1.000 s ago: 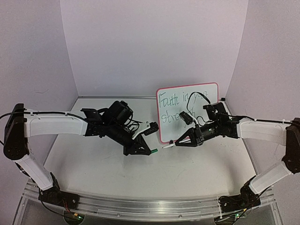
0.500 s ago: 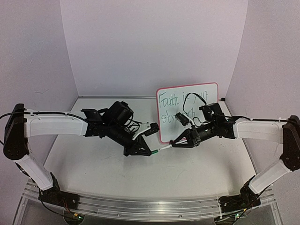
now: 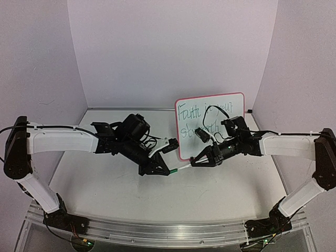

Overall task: Write a sentence on the whiteboard
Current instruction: Insert the whiteboard marker without the cap into the pen cap.

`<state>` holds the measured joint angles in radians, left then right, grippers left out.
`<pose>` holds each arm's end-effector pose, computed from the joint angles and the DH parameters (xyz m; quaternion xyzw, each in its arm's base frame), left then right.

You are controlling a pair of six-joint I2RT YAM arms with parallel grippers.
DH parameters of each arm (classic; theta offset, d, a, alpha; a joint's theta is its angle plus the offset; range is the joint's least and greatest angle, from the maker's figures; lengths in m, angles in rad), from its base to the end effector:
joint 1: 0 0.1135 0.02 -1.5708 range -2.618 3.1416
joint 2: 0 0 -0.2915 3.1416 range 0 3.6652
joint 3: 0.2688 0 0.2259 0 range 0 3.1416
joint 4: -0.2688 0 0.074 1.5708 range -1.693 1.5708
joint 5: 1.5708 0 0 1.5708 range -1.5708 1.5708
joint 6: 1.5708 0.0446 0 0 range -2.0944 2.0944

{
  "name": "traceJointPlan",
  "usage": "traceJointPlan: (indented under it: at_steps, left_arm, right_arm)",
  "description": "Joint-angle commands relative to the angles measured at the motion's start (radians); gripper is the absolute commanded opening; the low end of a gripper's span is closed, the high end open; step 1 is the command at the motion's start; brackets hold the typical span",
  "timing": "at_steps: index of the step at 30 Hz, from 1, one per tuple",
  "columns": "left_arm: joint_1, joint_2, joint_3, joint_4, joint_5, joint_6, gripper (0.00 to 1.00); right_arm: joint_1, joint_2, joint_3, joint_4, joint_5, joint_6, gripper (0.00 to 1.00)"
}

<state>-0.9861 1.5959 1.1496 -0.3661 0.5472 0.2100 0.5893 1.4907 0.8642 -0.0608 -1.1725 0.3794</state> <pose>0.1610 -0.2853 0.2837 0.5862 0.6829 -0.3672 0.2349 0.2090 0.1892 0.2670 -0.3141 0.7241 0.6084 0.0823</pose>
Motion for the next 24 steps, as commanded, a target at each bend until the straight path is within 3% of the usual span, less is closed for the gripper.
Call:
traceJointPlan:
  at_steps: [1, 24]
  left_arm:
    - [-0.008, -0.034, 0.003, 0.013, 0.008, 0.013, 0.0]
    - [-0.016, -0.04, -0.004, 0.023, 0.005, 0.004, 0.0]
  right_arm:
    - [0.009, 0.008, 0.036, 0.029, -0.014, 0.003, 0.0]
    - [0.052, 0.039, 0.064, 0.032, -0.03, 0.004, 0.0]
